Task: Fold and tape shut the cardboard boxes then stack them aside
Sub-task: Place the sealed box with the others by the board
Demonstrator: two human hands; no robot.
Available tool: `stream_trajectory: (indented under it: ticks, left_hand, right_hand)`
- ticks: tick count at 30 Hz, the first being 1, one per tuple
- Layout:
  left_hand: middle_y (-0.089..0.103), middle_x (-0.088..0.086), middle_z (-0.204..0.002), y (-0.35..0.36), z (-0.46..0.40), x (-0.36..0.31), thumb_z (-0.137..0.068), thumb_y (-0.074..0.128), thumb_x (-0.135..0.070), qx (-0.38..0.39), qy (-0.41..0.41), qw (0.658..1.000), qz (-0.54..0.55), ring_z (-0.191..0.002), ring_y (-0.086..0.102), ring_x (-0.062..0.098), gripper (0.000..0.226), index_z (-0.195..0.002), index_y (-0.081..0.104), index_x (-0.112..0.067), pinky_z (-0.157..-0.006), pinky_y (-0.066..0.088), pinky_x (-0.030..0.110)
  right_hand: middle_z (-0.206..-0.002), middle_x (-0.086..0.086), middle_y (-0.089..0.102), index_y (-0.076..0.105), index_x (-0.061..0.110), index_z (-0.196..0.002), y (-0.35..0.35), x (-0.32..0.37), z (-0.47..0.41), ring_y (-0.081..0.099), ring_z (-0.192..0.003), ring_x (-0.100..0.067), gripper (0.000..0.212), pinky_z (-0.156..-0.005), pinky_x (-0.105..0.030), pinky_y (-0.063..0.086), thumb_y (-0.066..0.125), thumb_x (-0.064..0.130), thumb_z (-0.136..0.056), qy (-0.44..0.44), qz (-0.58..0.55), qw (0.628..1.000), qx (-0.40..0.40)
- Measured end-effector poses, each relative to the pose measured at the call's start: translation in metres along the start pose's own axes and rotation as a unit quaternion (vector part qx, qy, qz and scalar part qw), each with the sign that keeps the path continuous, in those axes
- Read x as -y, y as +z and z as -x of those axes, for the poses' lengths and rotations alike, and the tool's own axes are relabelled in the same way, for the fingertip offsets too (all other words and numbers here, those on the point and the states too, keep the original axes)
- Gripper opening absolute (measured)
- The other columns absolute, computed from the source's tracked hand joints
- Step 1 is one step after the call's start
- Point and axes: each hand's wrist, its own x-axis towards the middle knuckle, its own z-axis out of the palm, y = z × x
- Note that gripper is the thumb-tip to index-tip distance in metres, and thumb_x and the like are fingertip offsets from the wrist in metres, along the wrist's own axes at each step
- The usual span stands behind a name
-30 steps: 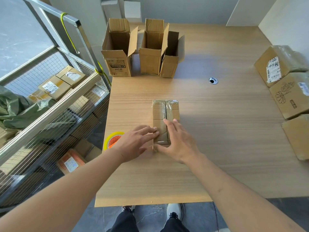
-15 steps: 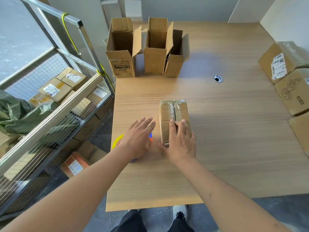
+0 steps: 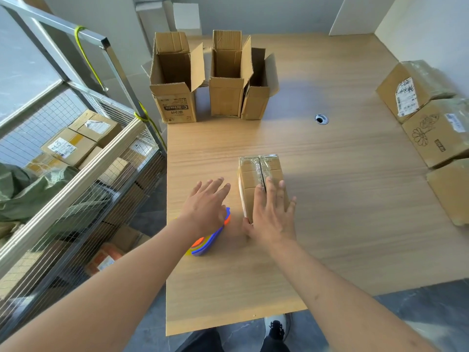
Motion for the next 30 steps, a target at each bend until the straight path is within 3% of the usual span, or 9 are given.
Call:
stream_trajectory:
  ticks: [4,7,9,15,30]
  left_hand:
    - [0.01,0.001,-0.171,-0.008,-0.001,0.001,-0.105,0.046,-0.029,-0.007,0.014,1.0,-0.002,-0.158,0.009,0.026,0.065,-0.163,0.018,-0.025,-0.129,0.003,0.044]
    - [0.012,0.002,-0.171,-0.019,0.0,0.0,-0.105,0.046,-0.031,-0.014,0.019,1.0,-0.005,-0.157,0.01,0.028,0.064,-0.163,0.018,-0.025,-0.128,0.005,0.043]
    - [0.012,0.002,-0.171,-0.03,0.0,-0.001,-0.106,0.045,-0.033,-0.018,0.025,0.999,-0.007,-0.157,0.01,0.028,0.064,-0.163,0.018,-0.025,-0.128,0.007,0.043]
    - [0.017,0.001,-0.17,-0.077,0.008,-0.01,-0.107,0.041,-0.042,-0.04,0.055,0.997,-0.029,-0.157,0.013,0.027,0.064,-0.163,0.018,-0.023,-0.127,0.013,0.043]
    - [0.019,0.004,-0.17,-0.203,0.034,-0.133,-0.109,0.039,-0.044,-0.123,0.111,0.985,-0.051,-0.157,0.016,0.029,0.062,-0.163,0.021,-0.021,-0.125,0.019,0.049]
  right_hand:
    - [-0.165,-0.013,-0.009,0.023,0.029,-0.147,-0.011,-0.001,-0.003,-0.008,-0.154,-0.047,0.082,-0.117,-0.062,0.023,0.064,0.062,-0.085,0.069,-0.106,0.992,0.0]
    - [-0.158,-0.015,0.016,0.02,0.047,-0.148,-0.024,-0.002,-0.009,0.035,-0.139,-0.047,0.095,-0.109,-0.053,0.039,0.074,0.064,-0.072,0.171,-0.2,0.965,-0.003]
    - [-0.147,-0.01,0.029,0.014,0.055,-0.152,-0.034,-0.003,-0.009,0.051,-0.122,-0.041,0.105,-0.104,-0.048,0.045,0.076,0.066,-0.069,0.191,-0.21,0.959,0.012]
    - [-0.136,-0.004,0.037,0.031,0.053,-0.151,-0.084,-0.003,0.008,0.052,-0.121,-0.033,0.093,-0.101,-0.044,0.049,0.071,0.071,-0.069,0.206,-0.249,0.946,-0.021]
    - [-0.135,-0.006,0.039,0.034,0.051,-0.152,-0.239,-0.08,0.077,0.052,-0.119,-0.034,0.088,-0.096,-0.042,0.047,0.069,0.072,-0.074,0.189,-0.221,0.95,-0.111]
